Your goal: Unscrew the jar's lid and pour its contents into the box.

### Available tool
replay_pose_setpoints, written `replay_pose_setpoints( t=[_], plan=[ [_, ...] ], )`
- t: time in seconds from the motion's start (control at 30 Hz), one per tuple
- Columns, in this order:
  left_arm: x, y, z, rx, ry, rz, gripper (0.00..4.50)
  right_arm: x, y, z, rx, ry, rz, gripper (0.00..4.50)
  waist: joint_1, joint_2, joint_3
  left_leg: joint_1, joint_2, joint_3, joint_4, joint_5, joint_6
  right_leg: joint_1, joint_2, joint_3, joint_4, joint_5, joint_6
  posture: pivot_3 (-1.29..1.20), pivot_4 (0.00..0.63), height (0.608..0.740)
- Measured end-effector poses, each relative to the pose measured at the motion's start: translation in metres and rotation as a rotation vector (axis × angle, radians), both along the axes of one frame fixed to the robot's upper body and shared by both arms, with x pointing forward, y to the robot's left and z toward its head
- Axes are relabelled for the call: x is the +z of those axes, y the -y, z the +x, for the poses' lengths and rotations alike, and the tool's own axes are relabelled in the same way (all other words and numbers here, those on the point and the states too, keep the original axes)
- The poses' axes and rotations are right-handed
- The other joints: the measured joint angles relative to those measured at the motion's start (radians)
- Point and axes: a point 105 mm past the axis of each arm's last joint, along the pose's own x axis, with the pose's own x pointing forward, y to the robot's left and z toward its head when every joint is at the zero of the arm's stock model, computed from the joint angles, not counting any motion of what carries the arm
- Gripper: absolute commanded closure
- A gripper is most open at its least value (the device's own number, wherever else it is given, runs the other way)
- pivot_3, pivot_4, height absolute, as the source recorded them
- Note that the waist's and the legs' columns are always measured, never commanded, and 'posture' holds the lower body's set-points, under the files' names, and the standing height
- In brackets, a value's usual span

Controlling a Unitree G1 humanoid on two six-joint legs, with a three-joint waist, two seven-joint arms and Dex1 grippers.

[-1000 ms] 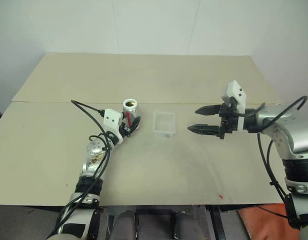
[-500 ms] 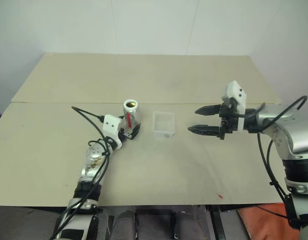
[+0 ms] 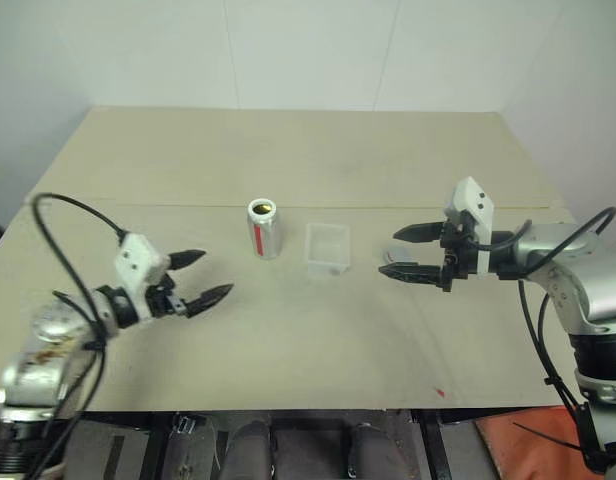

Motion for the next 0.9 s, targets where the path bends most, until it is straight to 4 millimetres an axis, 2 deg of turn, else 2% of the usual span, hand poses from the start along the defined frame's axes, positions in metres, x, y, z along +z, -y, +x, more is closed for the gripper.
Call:
replay_pose_setpoints(
  t=[0.13,0.33,0.6,0.73,0.9],
  plan=[
    [0.026,-0.015,-0.012,-0.122,0.002,0.068,0.05,0.004,0.009,-0.003,-0.003,0.01,-0.012,0.0,0.0,0.001,0.0,0.0,0.0,0.002,-0.001,0.0,0.0,0.0,0.0,0.0,-0.003,0.0,0.0,0.0,0.15,0.74],
    [0.043,-0.014,-0.016,-0.22,0.009,0.073,0.05,0.005,0.011,-0.005,0.006,0.014,-0.019,0.0,0.0,0.001,0.0,0.0,0.0,0.002,-0.001,0.0,0.0,0.0,0.001,0.0,-0.005,0.0,0.0,0.0,0.15,0.74],
    [0.046,-0.001,-0.021,-0.268,0.006,0.033,0.05,0.003,0.011,-0.009,0.006,0.021,-0.03,0.0,0.0,0.001,0.0,0.0,0.0,0.002,-0.001,0.0,0.0,0.0,0.001,0.0,-0.004,0.0,0.0,0.0,0.15,0.74],
    [0.051,0.004,-0.019,-0.291,0.018,0.033,0.05,0.009,0.013,-0.01,-0.012,0.051,-0.029,0.0,0.001,0.001,0.0,0.0,0.0,0.002,-0.001,0.0,0.0,0.0,0.001,0.0,-0.004,0.0,0.0,0.0,0.15,0.74],
    [0.05,0.008,-0.017,-0.305,0.014,0.031,0.05,0.006,0.016,-0.011,-0.021,0.043,-0.038,0.0,0.001,0.001,0.0,-0.001,0.0,0.002,-0.001,0.0,0.0,0.0,0.001,0.001,-0.005,0.0,0.0,0.0,0.15,0.74]
  ],
)
